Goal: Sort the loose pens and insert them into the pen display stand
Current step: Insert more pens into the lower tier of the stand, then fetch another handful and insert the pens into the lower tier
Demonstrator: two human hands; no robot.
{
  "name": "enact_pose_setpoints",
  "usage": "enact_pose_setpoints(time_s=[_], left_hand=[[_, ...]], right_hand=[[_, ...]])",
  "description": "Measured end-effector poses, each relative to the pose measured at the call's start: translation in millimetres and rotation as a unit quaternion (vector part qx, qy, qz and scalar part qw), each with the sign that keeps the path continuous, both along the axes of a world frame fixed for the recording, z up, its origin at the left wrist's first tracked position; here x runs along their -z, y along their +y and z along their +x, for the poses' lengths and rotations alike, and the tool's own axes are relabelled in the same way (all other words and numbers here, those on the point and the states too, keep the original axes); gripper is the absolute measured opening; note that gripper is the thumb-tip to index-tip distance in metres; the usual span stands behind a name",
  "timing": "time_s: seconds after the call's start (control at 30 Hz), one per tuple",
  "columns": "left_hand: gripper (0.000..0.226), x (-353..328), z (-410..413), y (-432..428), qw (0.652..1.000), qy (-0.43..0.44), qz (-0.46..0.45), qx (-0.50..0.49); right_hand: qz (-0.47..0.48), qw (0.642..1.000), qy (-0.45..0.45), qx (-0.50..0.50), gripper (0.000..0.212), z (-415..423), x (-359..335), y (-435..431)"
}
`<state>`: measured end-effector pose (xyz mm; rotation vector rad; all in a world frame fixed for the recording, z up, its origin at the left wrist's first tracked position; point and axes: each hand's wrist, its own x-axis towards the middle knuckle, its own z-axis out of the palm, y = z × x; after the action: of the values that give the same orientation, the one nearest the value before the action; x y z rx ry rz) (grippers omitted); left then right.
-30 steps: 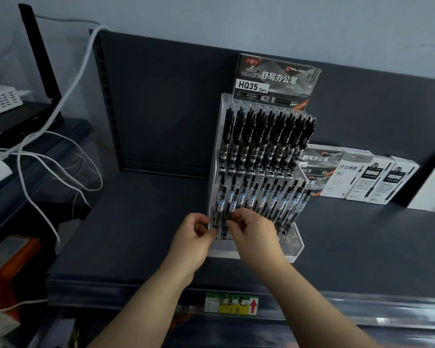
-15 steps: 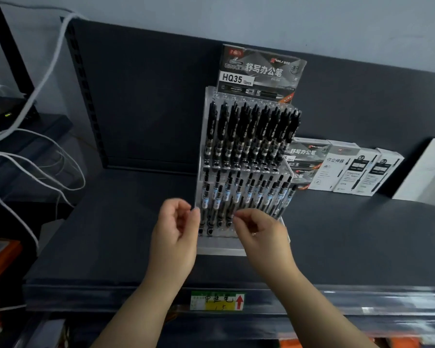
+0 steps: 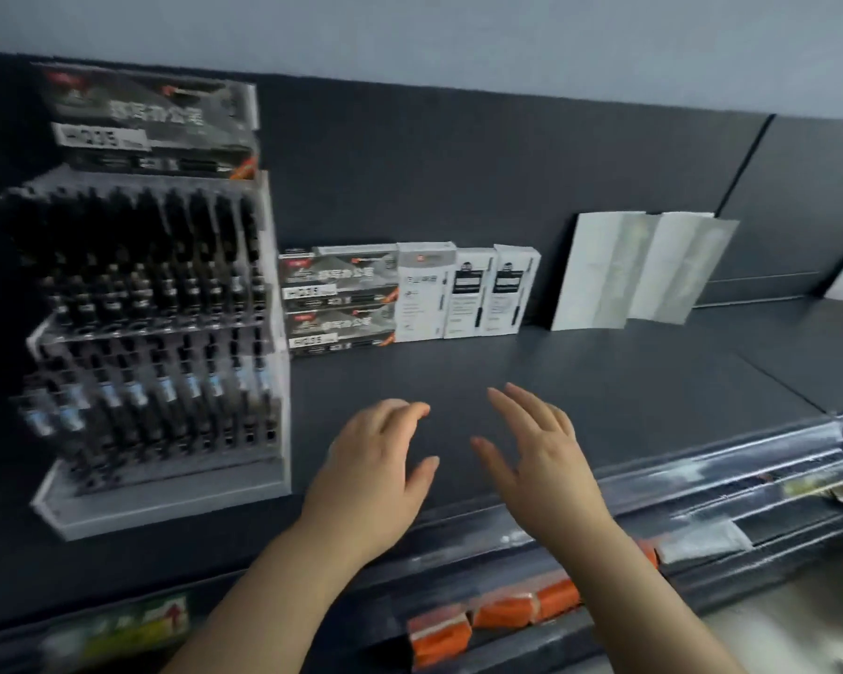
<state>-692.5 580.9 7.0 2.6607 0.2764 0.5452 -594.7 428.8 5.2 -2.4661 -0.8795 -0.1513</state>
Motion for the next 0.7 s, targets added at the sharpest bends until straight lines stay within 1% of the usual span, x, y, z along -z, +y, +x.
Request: enact_pose_setpoints(time_s=[0.13,0.2,0.3,0.4,0.57,0.7], left_hand=[[0.059,-4,65,-78,0.998,0.037,0.051,0.000],[0.061,-7,98,-119,0.997,0.049,0.056,0.012],[0.063,-10,144,-180,0.996,0.061,0.056,0.029],[0.065,-9,185,-233,0.994,0.076,0.058,0.053],[0.066,-9,250,-297,0.989,0.102,0.068,0.082],[0.067,-6,308,-339,0.987,0.111,0.053,0.103]], right_hand=[[-0.031,0.999,-0.005,0.025,0.057,51,2,-86],[-0.033,0.998,-0.031,0.037,0.059,76,2,-130],[-0.068,0.996,-0.014,0.047,0.062,113,-1,-194],[-0.084,0.994,-0.006,0.071,0.063,149,-2,-253],[-0.091,0.989,0.022,0.114,0.065,200,-4,-328],[-0.090,0.986,0.025,0.141,0.064,246,3,-371]])
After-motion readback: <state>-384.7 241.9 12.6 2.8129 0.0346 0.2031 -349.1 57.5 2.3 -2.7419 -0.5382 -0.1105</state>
